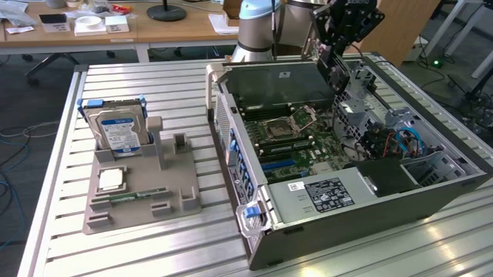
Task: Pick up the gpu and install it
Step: 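Pick up the gpu and move the gpu toward the slot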
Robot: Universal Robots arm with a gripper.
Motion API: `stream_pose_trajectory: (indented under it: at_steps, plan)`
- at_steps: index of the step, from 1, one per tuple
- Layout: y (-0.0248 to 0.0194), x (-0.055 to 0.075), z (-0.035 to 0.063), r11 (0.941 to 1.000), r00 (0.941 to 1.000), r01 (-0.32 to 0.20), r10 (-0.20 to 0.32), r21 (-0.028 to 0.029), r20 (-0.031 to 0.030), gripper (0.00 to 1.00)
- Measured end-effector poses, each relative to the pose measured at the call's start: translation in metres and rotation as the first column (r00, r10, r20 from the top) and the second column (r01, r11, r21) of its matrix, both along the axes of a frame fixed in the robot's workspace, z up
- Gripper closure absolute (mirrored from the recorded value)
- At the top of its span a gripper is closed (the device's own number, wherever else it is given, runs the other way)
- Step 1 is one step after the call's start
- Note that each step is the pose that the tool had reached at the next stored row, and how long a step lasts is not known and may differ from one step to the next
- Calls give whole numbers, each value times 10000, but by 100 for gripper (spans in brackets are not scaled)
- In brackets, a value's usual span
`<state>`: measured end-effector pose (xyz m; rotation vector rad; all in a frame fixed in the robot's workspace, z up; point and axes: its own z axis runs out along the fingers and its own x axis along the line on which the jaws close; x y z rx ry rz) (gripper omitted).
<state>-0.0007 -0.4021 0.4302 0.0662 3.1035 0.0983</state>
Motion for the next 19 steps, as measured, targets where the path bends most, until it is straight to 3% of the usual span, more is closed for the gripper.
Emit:
stream_pose_trajectory:
  at_steps: [19]
  plan:
    - [28, 643, 0, 10000, 10000, 0, 0, 13, 1, 74]
